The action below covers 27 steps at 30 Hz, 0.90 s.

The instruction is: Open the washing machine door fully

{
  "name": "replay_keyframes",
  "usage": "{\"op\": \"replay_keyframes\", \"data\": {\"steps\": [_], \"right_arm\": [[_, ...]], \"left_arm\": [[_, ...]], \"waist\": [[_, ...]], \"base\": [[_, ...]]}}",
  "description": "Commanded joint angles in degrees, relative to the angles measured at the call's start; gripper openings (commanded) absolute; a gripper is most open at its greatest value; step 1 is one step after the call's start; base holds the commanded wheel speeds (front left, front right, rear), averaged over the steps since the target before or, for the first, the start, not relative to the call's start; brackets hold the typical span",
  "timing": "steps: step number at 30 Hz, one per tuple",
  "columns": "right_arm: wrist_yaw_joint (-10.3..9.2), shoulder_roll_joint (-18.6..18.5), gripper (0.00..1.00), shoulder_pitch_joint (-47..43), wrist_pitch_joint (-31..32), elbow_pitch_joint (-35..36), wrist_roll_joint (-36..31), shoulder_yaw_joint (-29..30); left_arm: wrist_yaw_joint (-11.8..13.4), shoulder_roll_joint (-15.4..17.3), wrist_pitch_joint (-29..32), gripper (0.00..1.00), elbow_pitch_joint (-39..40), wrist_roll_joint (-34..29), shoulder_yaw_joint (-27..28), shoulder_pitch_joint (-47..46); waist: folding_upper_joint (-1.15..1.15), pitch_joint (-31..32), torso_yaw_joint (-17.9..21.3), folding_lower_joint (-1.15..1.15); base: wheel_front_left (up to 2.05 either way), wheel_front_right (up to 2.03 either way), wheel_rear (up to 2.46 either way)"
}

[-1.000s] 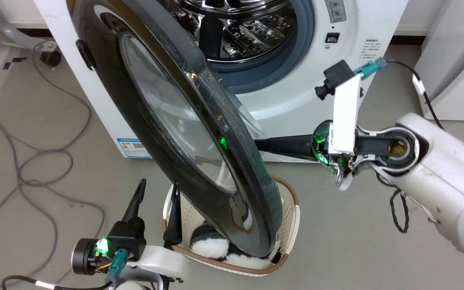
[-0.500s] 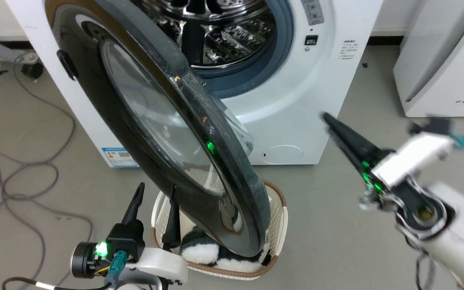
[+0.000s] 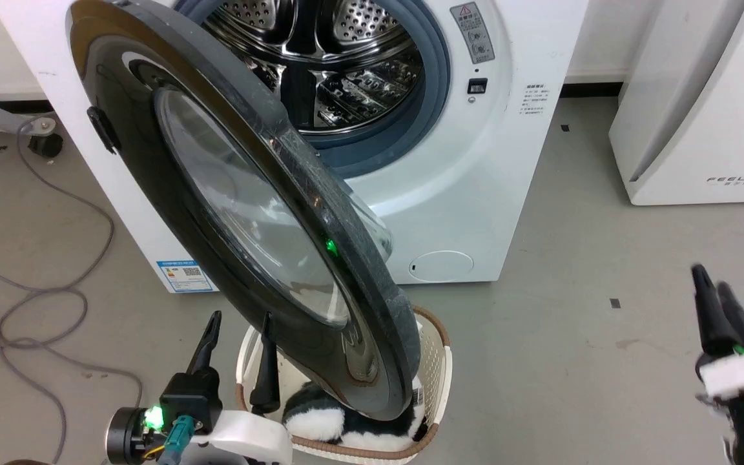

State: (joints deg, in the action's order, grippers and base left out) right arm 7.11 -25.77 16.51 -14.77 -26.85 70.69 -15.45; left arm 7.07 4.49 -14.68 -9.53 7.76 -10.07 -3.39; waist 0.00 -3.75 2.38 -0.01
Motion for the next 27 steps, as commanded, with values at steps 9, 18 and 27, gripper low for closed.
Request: {"op": "replay_keyframes", "data": {"steps": [9, 18, 27], "right_arm": [[0.37, 17.72, 1.00, -13.34, 0.77, 20.26, -50.02, 22.61], [0.37, 22.72, 1.00, -21.40, 12.14, 34.52, -65.86, 20.89], [0.37, 22.88, 1.00, -22.33, 13.37, 33.63, -63.84, 20.21]], "left_arm": [[-0.10, 0.24, -0.32, 1.00, -0.19, 0.11, 0.74, 0.74], [-0.13, 0.19, -0.32, 1.00, -0.65, 0.01, 1.09, 0.78], [-0.41, 0.25, -0.32, 0.20, -1.20, 0.00, 1.26, 0.55]], "waist": [[0.00, 0.04, -0.36, 0.01], [0.00, 0.10, -0.72, 0.01], [0.00, -0.30, -1.13, 0.01]], "base": [[0.00, 0.00, 0.00], [0.00, 0.00, 0.00], [0.00, 0.00, 0.00]]}}
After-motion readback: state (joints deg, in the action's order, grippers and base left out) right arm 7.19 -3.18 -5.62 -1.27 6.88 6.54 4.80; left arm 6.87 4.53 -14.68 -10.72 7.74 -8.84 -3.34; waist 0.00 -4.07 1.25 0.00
